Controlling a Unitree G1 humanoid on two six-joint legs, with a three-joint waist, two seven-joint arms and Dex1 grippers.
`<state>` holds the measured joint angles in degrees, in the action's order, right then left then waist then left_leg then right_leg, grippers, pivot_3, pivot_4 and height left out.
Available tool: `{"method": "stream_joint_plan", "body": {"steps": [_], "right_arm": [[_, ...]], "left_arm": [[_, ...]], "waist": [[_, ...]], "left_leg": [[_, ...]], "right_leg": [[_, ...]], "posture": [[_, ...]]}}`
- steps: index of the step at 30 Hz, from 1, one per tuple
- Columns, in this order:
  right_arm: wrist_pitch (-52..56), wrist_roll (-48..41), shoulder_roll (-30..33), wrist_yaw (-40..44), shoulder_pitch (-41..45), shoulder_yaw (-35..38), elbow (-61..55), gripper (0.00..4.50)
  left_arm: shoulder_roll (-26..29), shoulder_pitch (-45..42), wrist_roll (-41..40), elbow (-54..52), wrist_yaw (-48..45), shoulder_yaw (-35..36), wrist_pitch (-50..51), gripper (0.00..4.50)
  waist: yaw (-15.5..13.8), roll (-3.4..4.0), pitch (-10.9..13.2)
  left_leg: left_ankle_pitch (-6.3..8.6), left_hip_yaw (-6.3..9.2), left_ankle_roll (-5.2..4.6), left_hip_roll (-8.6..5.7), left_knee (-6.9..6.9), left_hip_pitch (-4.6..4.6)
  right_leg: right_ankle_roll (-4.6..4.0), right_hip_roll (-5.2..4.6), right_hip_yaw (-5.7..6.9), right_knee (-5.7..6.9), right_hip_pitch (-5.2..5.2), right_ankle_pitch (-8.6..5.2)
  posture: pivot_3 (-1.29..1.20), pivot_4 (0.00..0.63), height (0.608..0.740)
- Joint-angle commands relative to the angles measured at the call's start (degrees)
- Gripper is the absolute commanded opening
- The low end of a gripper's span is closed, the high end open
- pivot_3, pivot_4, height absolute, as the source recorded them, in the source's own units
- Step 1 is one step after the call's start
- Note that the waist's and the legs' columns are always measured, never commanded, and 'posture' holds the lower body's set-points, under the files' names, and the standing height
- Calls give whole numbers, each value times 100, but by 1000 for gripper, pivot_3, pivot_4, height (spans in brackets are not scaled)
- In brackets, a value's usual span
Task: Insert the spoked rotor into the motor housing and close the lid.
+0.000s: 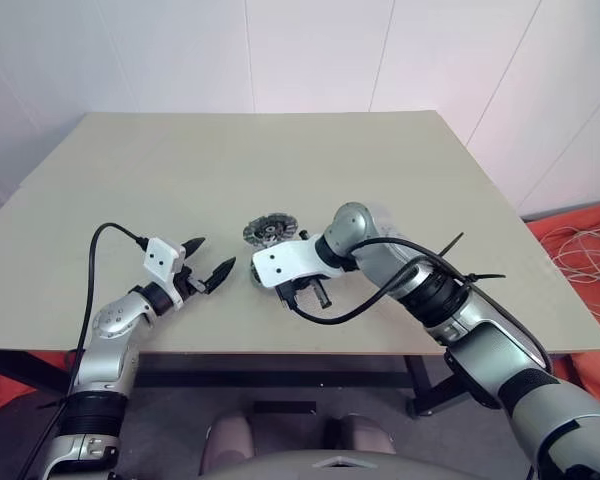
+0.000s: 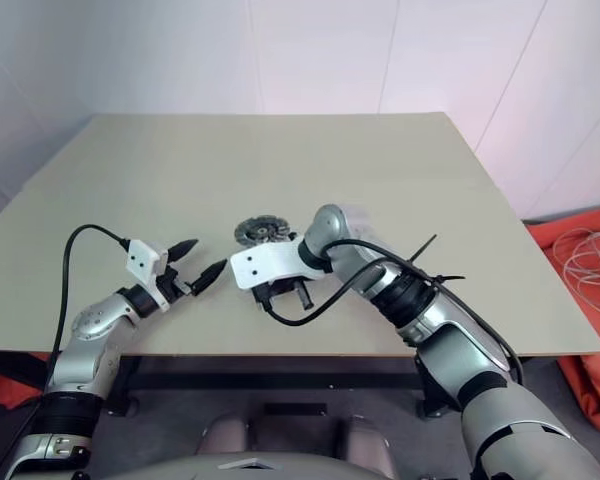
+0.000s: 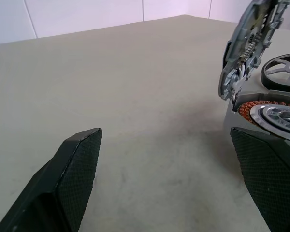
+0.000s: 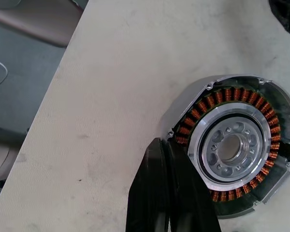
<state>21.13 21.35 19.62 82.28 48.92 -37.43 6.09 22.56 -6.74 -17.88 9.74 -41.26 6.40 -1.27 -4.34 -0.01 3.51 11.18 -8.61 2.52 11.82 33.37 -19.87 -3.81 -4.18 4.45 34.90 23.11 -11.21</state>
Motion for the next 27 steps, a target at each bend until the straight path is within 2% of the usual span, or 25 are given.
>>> {"method": "stream_joint_plan", "body": {"steps": [1, 8, 11, 17, 21, 25, 27], "right_arm": [[44, -133, 9, 33, 221, 44, -63, 948], [238, -291, 31, 28, 373, 169, -157, 3338], [620, -559, 152, -8, 581, 618, -260, 4403], [1299, -1295, 868, -3, 260, 1480, -487, 4459], [1423, -1527, 1279, -387, -171, 1925, -308, 4459], [1644, -1982, 1222, -1090, -540, 2677, -93, 4459], [1358, -2071, 1132, -1543, -763, 2919, 24, 4459]], "left_arm": [[68, -109, 10, 293, -128, 127, -339, 4500], [53, -265, 45, 1046, -334, 163, -866, 4500], [71, -320, 60, 1254, -424, 151, -1008, 4500], [154, -387, 43, 1450, -528, 221, -1170, 4500], [150, -313, 18, 1464, -499, 276, -1251, 4500], [103, -178, 18, 1423, -508, 282, -1299, 4500], [103, -155, 17, 1359, -504, 270, -1272, 4500]], "waist": [[1, 0, 0], [-22, -1, 0], [-32, -1, 0], [-157, -6, -4], [-163, -6, -4], [-139, -4, -3], [-136, -4, -3]], "left_leg": [[0, 0, 0, 0, 0, 1], [-1, 1, 1, 0, 0, 11], [-1, 1, 1, 0, 0, 15], [-1, 1, 1, 0, -2, 20], [0, 0, 1, -2, -2, 21], [-3, -4, 5, -1, -2, 21], [-5, -4, 8, 0, -3, 20]], "right_leg": [[0, 0, 0, 0, -2, 0], [1, 0, 0, 1, -11, 0], [2, 0, 0, 1, -14, 0], [1, 0, -1, -1, -23, 0], [2, -1, -1, -5, -28, 0], [33, -1, -1, -3, -27, -19], [37, 0, -1, -2, -28, -21]], "posture": [[0, 0, 740], [0, 0, 740], [0, 0, 740], [0, 0, 740], [0, 0, 740], [0, 0, 740], [0, 0, 740]]}}
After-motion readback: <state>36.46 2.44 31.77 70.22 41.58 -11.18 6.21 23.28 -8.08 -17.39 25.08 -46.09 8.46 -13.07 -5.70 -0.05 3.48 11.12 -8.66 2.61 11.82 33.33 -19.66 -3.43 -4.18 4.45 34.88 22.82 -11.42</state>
